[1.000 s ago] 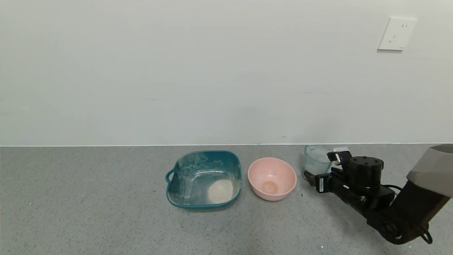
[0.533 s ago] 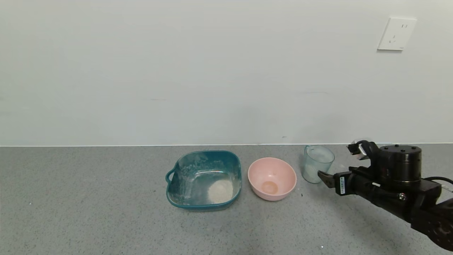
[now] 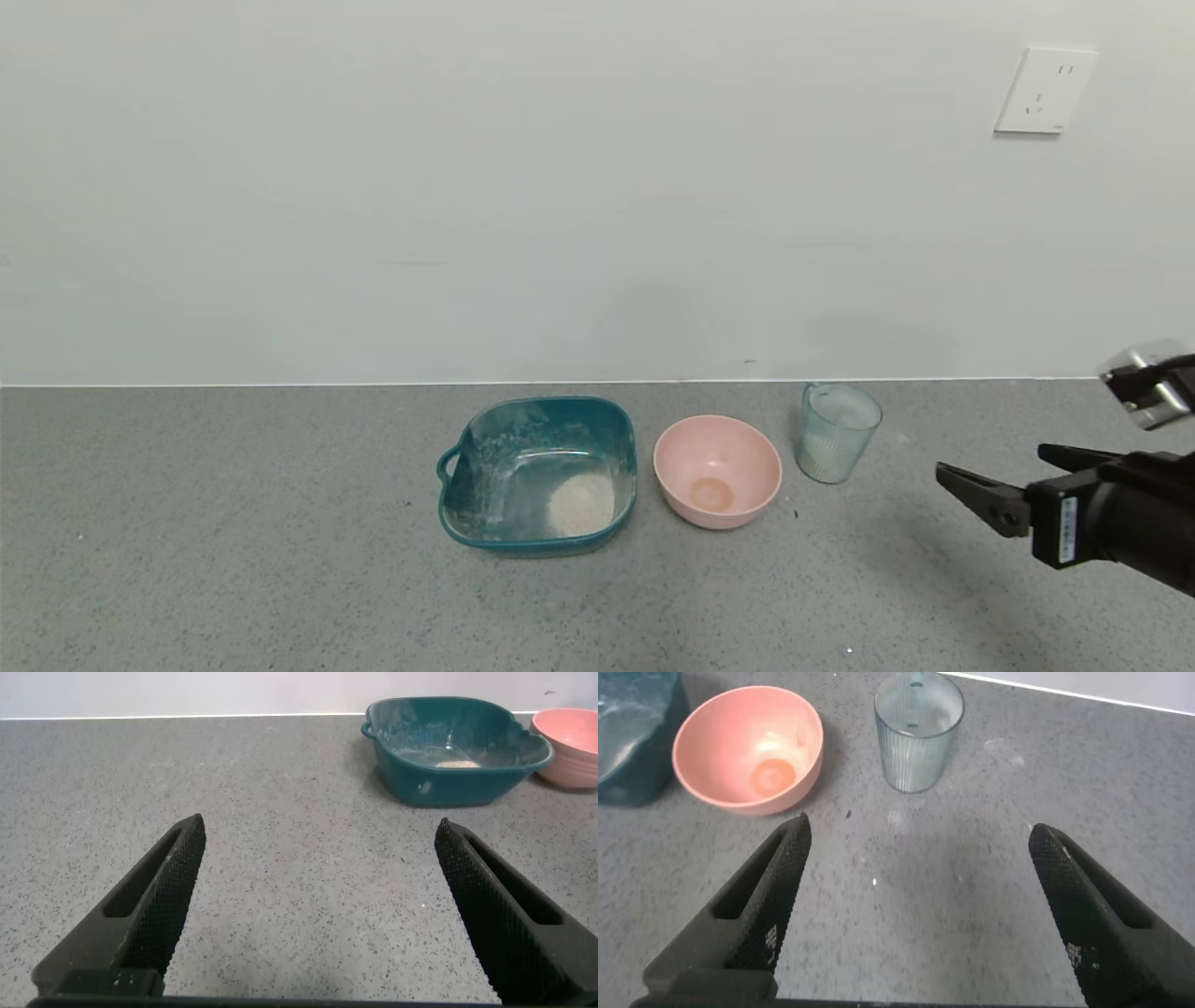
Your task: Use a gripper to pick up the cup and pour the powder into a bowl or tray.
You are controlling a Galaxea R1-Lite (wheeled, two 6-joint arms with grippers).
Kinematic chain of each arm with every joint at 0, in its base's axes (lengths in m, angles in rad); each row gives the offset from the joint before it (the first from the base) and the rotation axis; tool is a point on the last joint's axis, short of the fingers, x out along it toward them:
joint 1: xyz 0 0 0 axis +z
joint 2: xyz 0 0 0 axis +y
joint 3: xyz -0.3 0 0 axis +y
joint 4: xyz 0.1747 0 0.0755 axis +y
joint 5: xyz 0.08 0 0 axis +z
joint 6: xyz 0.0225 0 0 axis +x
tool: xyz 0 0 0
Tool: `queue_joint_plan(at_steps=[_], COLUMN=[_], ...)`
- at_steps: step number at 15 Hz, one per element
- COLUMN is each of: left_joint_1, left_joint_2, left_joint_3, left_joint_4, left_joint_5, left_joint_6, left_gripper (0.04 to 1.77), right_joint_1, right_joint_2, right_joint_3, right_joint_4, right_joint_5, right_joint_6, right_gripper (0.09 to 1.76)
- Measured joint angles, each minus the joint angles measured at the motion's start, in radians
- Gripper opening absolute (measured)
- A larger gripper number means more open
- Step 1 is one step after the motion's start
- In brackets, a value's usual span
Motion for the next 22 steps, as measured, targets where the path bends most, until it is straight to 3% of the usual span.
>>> queue_joint_plan(at_steps=[8,11,16,22], left_joint_1=[0.0,0.0,0.0,0.0], left_joint_2=[0.0,0.0,0.0,0.0], left_joint_3=[0.0,0.0,0.0,0.0], left_joint_4=[0.0,0.0,0.0,0.0], left_joint_5=[0.0,0.0,0.0,0.0], left_joint_6=[0.0,0.0,0.0,0.0], left_gripper=[1.76,1.76,1.76,1.76], right_joint_1=[0.006,-0.046,-0.258,-0.291], right_joint_2=[-0.582,-0.762,-0.939,-1.1], right_joint_3=[0.008,0.005,0.013,0.093], right_joint_4=[0.473,0.6,0.649,0.658], right_joint_5=[-0.002,-0.009,0.001,0.004], right_joint_6=[-0.021,-0.023,-0.025,-0.023], right_gripper=[1.7,1.7,1.7,1.7])
